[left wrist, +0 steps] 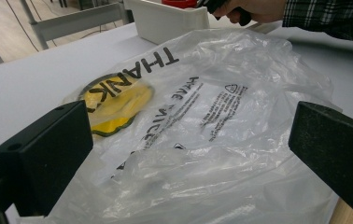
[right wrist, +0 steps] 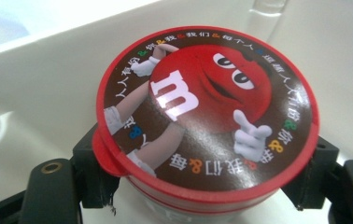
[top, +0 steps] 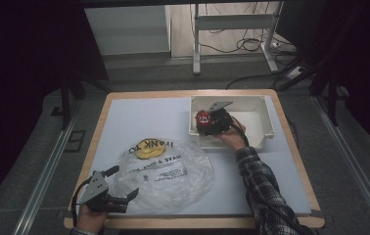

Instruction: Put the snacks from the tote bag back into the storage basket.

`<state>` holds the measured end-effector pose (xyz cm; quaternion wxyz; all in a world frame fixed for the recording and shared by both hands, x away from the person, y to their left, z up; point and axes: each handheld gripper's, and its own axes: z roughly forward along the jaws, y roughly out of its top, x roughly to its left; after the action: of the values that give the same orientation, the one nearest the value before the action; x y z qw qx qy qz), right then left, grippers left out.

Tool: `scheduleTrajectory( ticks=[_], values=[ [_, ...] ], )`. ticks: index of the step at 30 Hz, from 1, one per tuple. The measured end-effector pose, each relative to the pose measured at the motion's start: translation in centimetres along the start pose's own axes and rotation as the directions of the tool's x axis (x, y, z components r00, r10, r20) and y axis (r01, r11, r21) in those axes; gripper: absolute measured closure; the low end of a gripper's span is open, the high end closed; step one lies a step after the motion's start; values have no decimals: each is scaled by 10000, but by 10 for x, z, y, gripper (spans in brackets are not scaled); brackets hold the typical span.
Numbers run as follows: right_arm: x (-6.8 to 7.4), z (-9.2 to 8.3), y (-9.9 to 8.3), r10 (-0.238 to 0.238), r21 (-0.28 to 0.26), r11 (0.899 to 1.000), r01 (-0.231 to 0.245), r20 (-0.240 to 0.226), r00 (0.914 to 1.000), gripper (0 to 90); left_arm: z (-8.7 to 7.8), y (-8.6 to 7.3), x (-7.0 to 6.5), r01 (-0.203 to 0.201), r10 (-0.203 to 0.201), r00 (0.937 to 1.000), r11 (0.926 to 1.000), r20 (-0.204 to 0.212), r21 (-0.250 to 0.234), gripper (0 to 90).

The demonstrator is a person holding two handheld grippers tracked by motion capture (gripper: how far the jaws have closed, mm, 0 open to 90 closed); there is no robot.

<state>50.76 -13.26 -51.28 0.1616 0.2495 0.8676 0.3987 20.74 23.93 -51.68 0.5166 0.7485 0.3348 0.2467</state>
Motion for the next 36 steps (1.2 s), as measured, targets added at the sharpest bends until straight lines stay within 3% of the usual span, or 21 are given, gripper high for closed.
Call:
scheduleTrajectory(
  ticks=[15,36],
  values=[
    [-5,11,1,-7,77,10000,9,-297,9996,258,0,0,0,-7,7,10000,10000,-5,-3,0],
    [-5,15,4,-3,157,9999,8,-299,9996,249,0,0,-1,-40,40,10000,10000,4,25,0]
  ],
)
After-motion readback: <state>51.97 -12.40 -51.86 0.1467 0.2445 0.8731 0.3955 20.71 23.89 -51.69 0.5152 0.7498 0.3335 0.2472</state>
